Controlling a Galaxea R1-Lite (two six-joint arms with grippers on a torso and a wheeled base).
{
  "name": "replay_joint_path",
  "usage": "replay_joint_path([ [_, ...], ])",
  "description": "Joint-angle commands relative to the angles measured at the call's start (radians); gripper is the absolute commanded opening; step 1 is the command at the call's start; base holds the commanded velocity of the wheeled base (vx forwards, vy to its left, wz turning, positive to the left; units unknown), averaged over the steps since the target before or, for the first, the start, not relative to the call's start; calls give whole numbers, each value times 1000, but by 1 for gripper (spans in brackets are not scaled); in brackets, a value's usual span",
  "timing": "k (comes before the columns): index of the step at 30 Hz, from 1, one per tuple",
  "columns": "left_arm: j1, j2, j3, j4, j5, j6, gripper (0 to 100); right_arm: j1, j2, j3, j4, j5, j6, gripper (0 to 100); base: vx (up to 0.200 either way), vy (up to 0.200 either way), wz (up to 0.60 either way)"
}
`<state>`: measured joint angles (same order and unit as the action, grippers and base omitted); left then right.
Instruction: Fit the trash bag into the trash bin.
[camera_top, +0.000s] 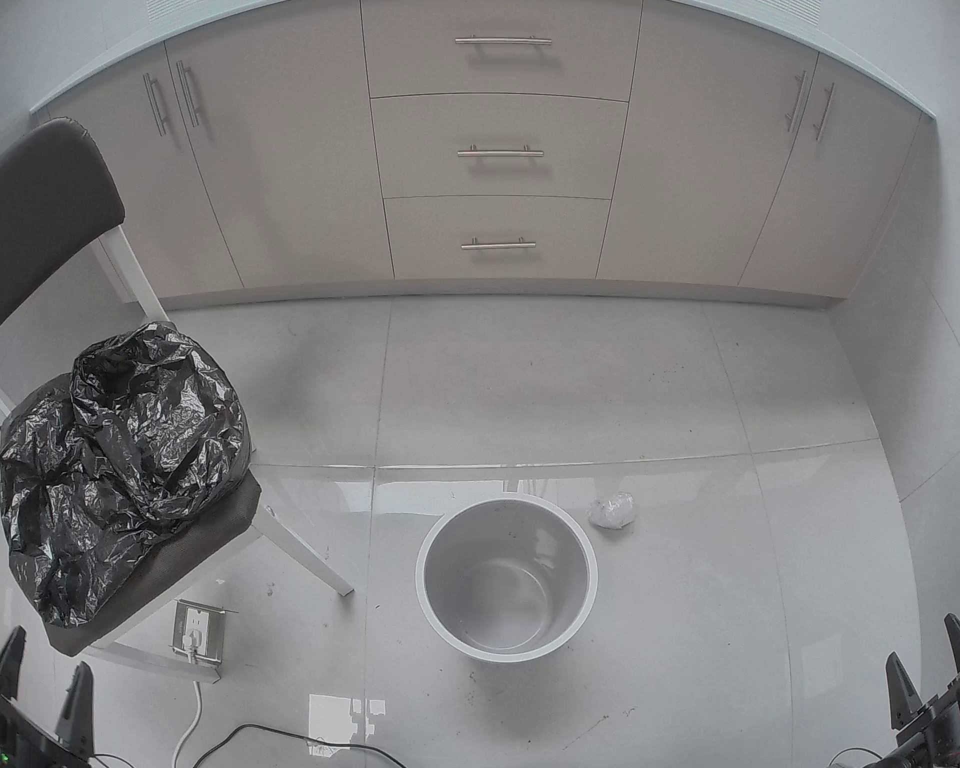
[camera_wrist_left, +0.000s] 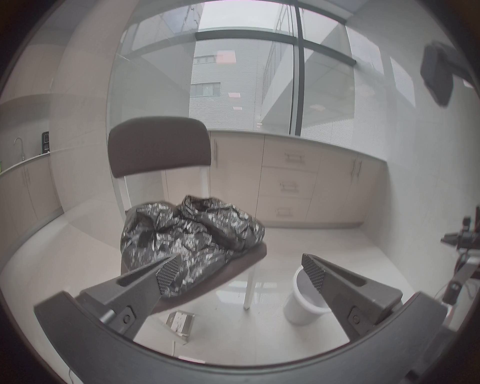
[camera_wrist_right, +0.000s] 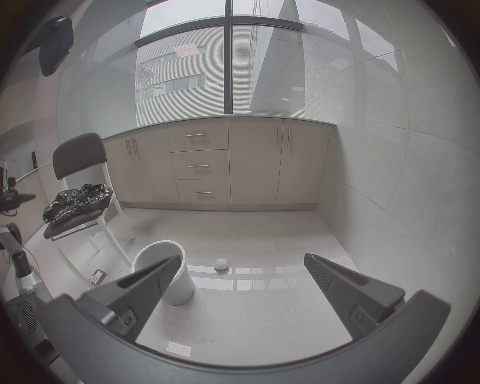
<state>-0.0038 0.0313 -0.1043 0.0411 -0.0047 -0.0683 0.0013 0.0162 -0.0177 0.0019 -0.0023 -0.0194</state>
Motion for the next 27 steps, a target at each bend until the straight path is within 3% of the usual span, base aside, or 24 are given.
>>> replay_joint_path([
  [1, -33, 171, -347, 138, -8, -96, 100, 0, -16, 15, -2, 1, -4, 100, 0, 0, 0],
  [10, -38, 475, -402, 88, -6, -99, 100, 0, -16, 16, -8, 5, -11, 100, 0, 0, 0],
  [13, -48, 634, -384, -24, -9, -134, 100, 0, -16, 15, -8, 5, -11, 100, 0, 0, 0],
  [16, -100, 664, -384, -78, -29, -196, 100, 0, -16, 16, -8, 7, -10, 100, 0, 0, 0],
  [21, -185, 665, -334, -81, -49, -208, 100, 0, -16, 16, -8, 5, -8, 100, 0, 0, 0],
  [27, -189, 684, -295, -86, -49, -209, 100, 2, -13, -33, -34, 10, 25, 100, 0, 0, 0],
])
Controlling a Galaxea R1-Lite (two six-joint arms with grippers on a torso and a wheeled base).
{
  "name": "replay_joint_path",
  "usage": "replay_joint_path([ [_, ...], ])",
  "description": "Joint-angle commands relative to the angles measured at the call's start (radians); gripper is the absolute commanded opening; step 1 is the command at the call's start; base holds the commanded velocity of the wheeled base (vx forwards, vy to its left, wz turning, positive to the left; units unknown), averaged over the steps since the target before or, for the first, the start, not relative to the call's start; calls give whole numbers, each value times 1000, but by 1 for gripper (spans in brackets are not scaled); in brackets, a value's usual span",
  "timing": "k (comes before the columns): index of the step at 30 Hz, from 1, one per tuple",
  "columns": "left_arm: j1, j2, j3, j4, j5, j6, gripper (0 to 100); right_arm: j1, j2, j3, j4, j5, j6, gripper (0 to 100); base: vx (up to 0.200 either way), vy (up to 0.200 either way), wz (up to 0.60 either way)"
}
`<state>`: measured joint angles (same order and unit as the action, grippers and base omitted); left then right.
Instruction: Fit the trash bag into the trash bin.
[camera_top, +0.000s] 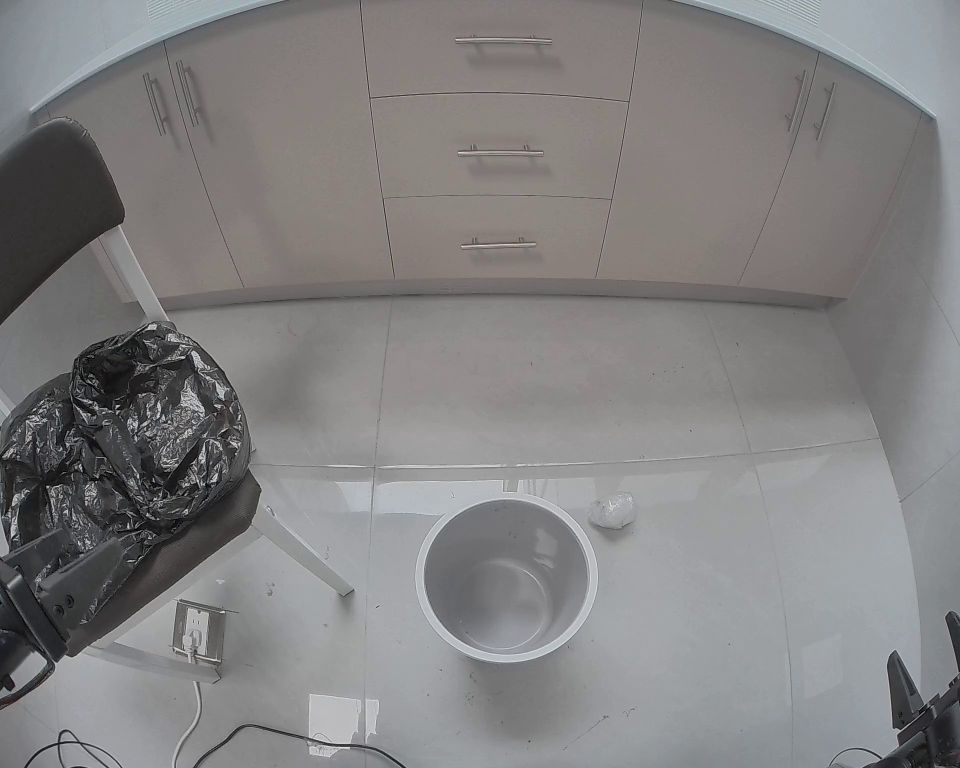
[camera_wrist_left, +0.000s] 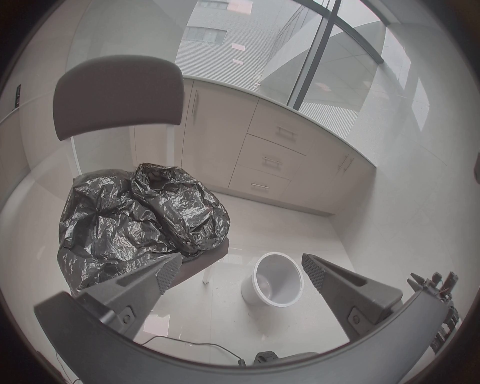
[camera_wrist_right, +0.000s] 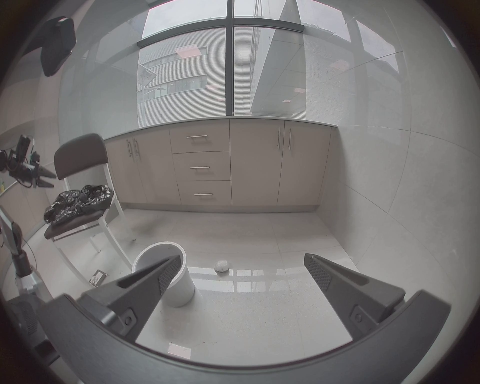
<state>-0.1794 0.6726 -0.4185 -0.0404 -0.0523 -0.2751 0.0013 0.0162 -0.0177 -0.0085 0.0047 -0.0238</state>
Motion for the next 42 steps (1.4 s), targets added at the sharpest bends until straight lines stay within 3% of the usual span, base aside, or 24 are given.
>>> replay_joint_path([
  [1, -15, 44, 21, -4, -3, -3, 100, 22, 44, -180, -62, 9, 140, 100, 0, 0, 0],
  [3, -20, 42, 18, -4, -4, -6, 100, 78, 231, -507, -42, -5, 358, 100, 0, 0, 0],
  [4, -20, 47, 14, -4, -4, -12, 100, 83, 286, -591, -4, -12, 344, 100, 0, 0, 0],
  [7, -20, 62, -2, -3, -3, -22, 100, 92, 446, -719, 62, -3, 194, 100, 0, 0, 0],
  [9, -19, 79, -5, -3, 0, -22, 100, 94, 507, -726, 48, -3, 197, 100, 0, 0, 0],
  [11, -19, 122, -8, -12, 0, -22, 100, 94, 627, -722, -25, -2, 232, 100, 0, 0, 0],
  [15, -25, 317, -55, -96, 11, -29, 100, 131, 956, -674, -373, -9, 446, 100, 0, 0, 0],
  [17, -23, 381, -82, -111, 34, -49, 100, 137, 1036, -668, -462, -14, 486, 100, 0, 0, 0],
  [18, -20, 490, -135, -119, 106, -107, 100, 137, 1144, -660, -562, -22, 512, 100, 0, 0, 0],
  [19, -20, 490, -135, -119, 106, -107, 100, 137, 1144, -660, -562, -22, 512, 100, 0, 0, 0],
  [20, -17, 622, -206, -122, 190, -199, 100, 138, 1219, -634, -637, -41, 504, 100, 0, 0, 0],
  [23, -15, 762, -287, -127, 247, -260, 100, 144, 1275, -602, -688, -58, 493, 100, 0, 0, 0],
  [31, -3, 920, -404, -124, 342, -274, 100, 152, 1269, -587, -708, -58, 486, 100, 0, 0, 0],
  [42, 35, 832, -348, -124, 356, -294, 100, 157, 1257, -581, -709, -58, 489, 100, 0, 0, 0],
])
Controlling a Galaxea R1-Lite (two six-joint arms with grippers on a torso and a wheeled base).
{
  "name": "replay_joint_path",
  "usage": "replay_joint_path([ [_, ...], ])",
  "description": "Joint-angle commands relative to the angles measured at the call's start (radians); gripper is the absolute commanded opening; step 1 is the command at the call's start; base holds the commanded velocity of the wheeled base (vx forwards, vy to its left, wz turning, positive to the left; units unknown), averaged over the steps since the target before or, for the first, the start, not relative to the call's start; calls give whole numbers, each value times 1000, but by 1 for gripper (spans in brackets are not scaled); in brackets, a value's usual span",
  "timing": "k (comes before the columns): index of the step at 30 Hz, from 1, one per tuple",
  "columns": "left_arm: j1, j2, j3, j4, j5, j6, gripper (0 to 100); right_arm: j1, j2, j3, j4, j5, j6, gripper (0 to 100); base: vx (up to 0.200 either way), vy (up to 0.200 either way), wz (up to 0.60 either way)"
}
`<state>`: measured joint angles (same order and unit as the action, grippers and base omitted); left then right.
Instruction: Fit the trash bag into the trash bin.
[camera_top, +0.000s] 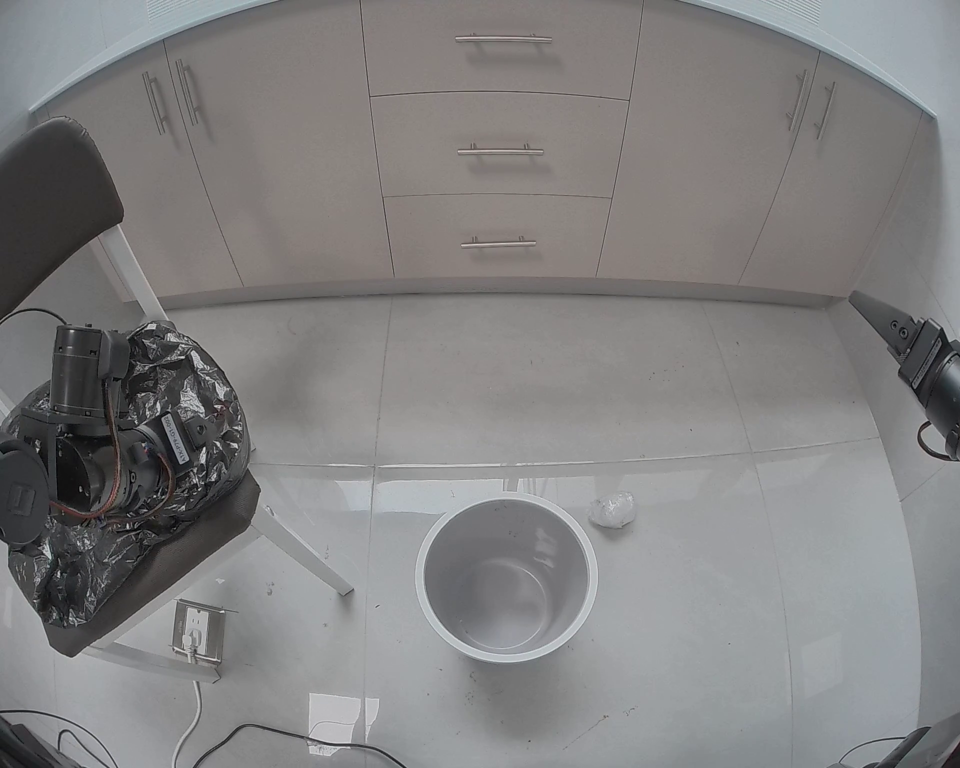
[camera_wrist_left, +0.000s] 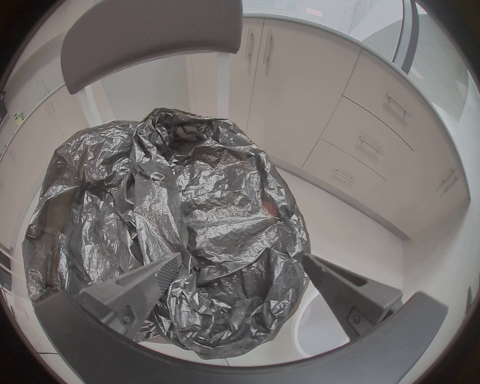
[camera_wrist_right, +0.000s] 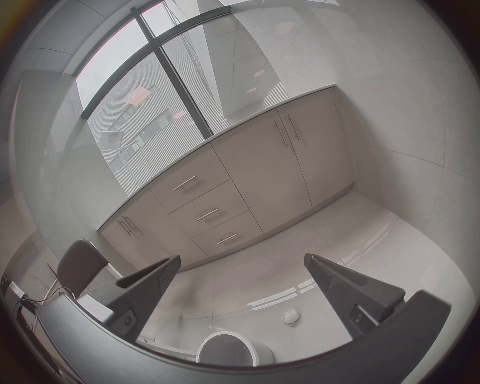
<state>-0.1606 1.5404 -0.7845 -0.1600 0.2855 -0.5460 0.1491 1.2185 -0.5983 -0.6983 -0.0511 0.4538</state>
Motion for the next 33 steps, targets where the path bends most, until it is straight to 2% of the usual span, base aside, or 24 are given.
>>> replay_joint_path([
  [1, 16, -46, 27, -4, 18, -23, 100, 9, 55, 0, -20, -4, 11, 100, 0, 0, 0],
  [15, 15, -240, 108, 7, 21, -23, 100, 10, 56, 6, -20, -3, 9, 100, 0, 0, 0],
  [27, 39, -97, 140, -10, 17, -43, 100, 15, 55, 6, -20, -3, 14, 100, 0, 0, 0],
  [33, 41, 17, 145, -112, 20, -48, 100, 15, 62, 11, -21, -3, 14, 100, 0, 0, 0],
])
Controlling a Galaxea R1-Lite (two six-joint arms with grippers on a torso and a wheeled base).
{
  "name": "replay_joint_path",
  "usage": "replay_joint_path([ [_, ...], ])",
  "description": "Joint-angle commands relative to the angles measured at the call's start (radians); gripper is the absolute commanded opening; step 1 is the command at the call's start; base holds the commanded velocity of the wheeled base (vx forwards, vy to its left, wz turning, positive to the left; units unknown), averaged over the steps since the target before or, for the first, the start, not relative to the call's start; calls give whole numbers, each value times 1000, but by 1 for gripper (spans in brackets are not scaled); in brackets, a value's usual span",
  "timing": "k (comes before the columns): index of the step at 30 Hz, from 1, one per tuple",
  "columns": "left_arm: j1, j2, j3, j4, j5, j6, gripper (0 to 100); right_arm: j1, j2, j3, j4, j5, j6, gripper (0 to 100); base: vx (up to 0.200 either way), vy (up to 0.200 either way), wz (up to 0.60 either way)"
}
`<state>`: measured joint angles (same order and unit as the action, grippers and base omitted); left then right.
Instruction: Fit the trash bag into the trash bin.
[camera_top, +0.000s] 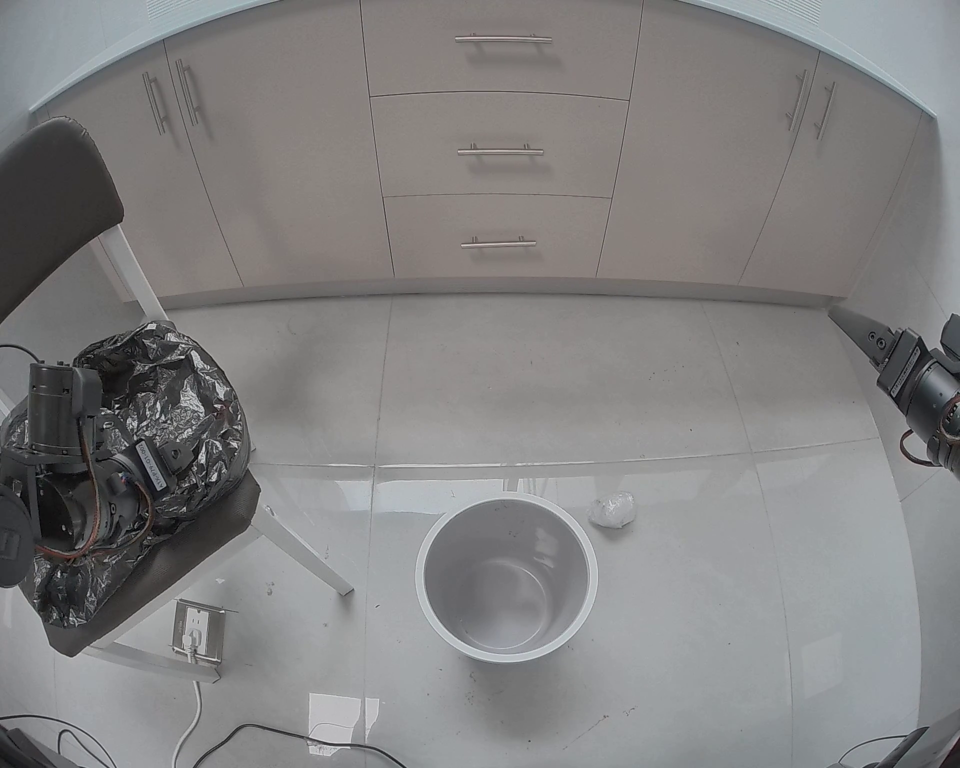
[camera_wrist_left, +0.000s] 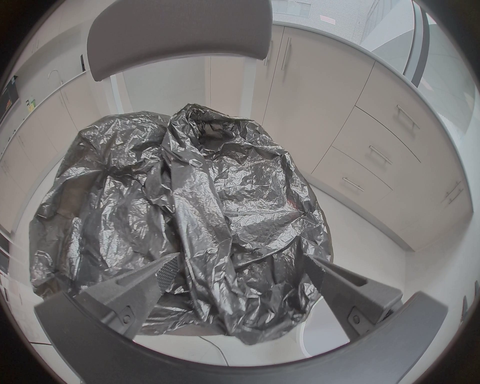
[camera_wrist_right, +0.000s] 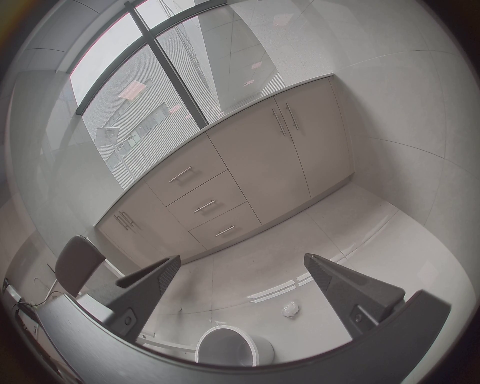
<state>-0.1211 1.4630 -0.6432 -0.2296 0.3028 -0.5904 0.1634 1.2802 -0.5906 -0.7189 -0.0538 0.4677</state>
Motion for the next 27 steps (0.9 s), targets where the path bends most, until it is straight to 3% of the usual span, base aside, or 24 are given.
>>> replay_joint_path([
  [1, 1, 102, 4, -51, 2, -3, 100, 1, 1, 3, -1, 0, 0, 100, 0, 0, 0],
  [13, 1, 134, 2, -60, 4, -2, 100, 1, 2, 3, -2, 0, -1, 100, 0, 0, 0],
  [14, 1, 134, 2, -60, 6, -2, 0, 1, 2, 5, -4, 0, -1, 100, 0, 0, 0],
  [27, 0, -67, 94, -165, -4, -3, 0, 16, 2, 17, -4, 0, -4, 100, 0, 0, 0],
])
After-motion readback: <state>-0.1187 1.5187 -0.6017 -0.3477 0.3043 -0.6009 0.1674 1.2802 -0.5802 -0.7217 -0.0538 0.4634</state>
